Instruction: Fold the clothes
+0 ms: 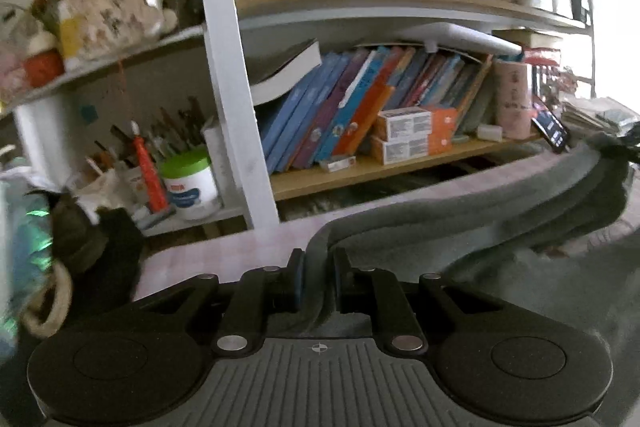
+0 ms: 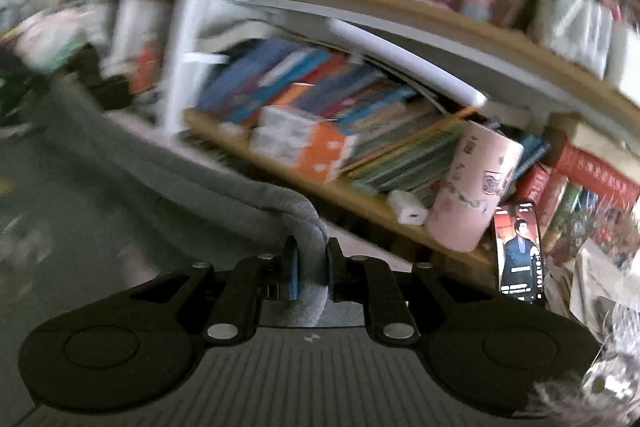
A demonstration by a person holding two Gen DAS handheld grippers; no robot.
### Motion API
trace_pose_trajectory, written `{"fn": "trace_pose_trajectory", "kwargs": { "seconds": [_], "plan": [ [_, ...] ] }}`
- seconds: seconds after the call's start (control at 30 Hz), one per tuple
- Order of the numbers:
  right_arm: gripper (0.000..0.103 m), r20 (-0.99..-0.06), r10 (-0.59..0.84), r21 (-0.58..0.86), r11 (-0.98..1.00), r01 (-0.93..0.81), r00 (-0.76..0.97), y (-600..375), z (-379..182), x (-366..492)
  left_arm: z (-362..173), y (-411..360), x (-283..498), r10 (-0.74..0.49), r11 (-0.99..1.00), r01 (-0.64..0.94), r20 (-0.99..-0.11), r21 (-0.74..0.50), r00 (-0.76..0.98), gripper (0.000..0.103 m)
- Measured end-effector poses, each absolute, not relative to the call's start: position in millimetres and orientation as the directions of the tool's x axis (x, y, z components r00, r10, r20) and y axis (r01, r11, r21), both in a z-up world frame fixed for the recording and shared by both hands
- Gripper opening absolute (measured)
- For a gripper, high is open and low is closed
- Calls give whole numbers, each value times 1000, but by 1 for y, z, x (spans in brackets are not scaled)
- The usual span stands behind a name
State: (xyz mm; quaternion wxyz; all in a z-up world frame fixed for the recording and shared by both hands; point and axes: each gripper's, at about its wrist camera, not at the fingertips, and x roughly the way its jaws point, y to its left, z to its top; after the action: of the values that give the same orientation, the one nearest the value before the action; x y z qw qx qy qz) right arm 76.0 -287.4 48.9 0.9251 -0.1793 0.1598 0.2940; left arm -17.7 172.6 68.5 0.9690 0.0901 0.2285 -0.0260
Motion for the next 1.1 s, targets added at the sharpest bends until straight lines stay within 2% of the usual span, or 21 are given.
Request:
{"fn": "trace_pose_trajectory", "kwargs": {
  "seconds": [0.23, 0.37, 0.43, 0.5, 0.57, 0.63, 0.7, 0.77, 0.9, 0.97, 1.1],
  "plan": [
    [13, -466, 538, -280, 664, -694, 702, -306, 30, -29, 42, 160, -80, -10, 988, 86, -500, 129, 866, 14],
    [14, -524, 524, -249, 660, -709, 672, -309, 14, -57, 22, 163, -106, 22, 994, 37, -535, 100, 844, 20],
    [19, -558, 506, -233, 665, -710, 657, -309, 6, -64, 14, 167, -116, 38, 997, 5, -556, 74, 830, 21],
    [29, -574, 490, -216, 682, -698, 656, -311, 1, -70, 9, 173, -127, 53, 999, -41, -562, 34, 825, 27],
    [36, -587, 485, -169, 710, -684, 648, -316, -1, -74, 7, 180, -140, 65, 996, -91, -560, -18, 826, 39],
    [44, -593, 489, -89, 750, -655, 640, -323, 0, -74, 9, 187, -150, 63, 988, -130, -539, -86, 840, 49],
    [58, -594, 502, 2, 782, -623, 629, -331, 2, -73, 11, 191, -156, 75, 976, -170, -522, -136, 850, 50],
    [72, -583, 535, 127, 803, -582, 611, -339, 4, -68, 12, 192, -155, 132, 964, -233, -523, -131, 842, 52],
    [75, -542, 611, 380, 790, -481, 577, -355, 7, -56, 12, 197, -151, 153, 944, -281, -522, -175, 839, 54],
    [76, -501, 660, 509, 748, -426, 560, -363, 5, -49, 12, 199, -149, 156, 932, -299, -519, -204, 840, 58],
    [77, -411, 732, 711, 630, -311, 543, -378, -3, -30, 8, 217, -148, 83, 857, -323, -510, -402, 856, 64]
  ]
}}
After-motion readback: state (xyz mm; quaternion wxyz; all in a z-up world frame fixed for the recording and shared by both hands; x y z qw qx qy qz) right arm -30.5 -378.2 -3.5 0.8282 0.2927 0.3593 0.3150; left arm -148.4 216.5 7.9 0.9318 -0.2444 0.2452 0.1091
